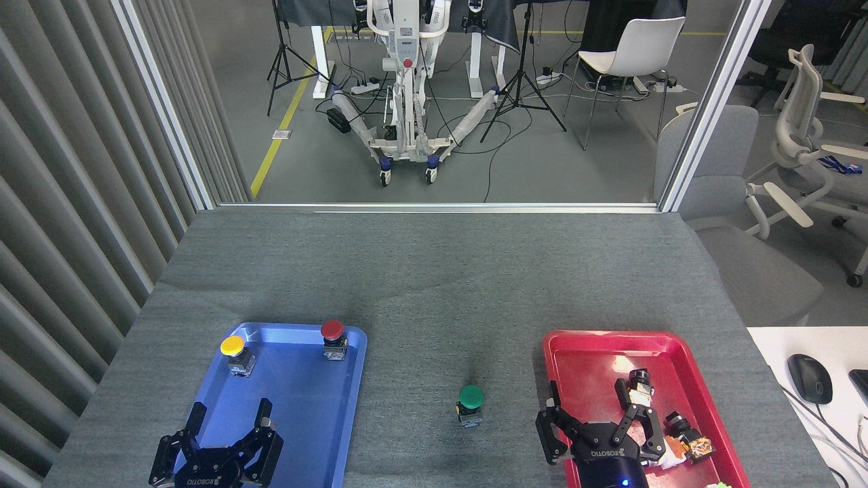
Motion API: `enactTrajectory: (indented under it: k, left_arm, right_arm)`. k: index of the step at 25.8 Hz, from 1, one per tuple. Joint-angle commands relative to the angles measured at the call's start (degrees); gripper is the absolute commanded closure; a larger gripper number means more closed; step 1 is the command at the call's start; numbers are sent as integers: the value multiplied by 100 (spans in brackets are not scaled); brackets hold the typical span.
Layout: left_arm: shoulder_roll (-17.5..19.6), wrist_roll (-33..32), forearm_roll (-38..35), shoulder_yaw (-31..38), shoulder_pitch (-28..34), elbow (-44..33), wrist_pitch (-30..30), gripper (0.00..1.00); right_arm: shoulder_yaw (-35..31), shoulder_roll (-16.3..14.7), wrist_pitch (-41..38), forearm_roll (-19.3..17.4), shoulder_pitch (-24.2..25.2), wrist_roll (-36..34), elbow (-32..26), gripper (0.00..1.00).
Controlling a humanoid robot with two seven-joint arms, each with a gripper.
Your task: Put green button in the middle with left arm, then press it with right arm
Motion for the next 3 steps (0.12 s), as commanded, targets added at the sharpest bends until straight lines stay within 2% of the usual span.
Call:
enactTrajectory:
  k: [1,3]
  left_arm:
    - [17,-69,-28,-23,-67,45,-252,1]
    - [17,-368,-37,-23,-76,37,-428,1]
  right_arm:
    - [0,1,1,0,0,-1,2,0]
    - [0,1,1,0,0,-1,2,0]
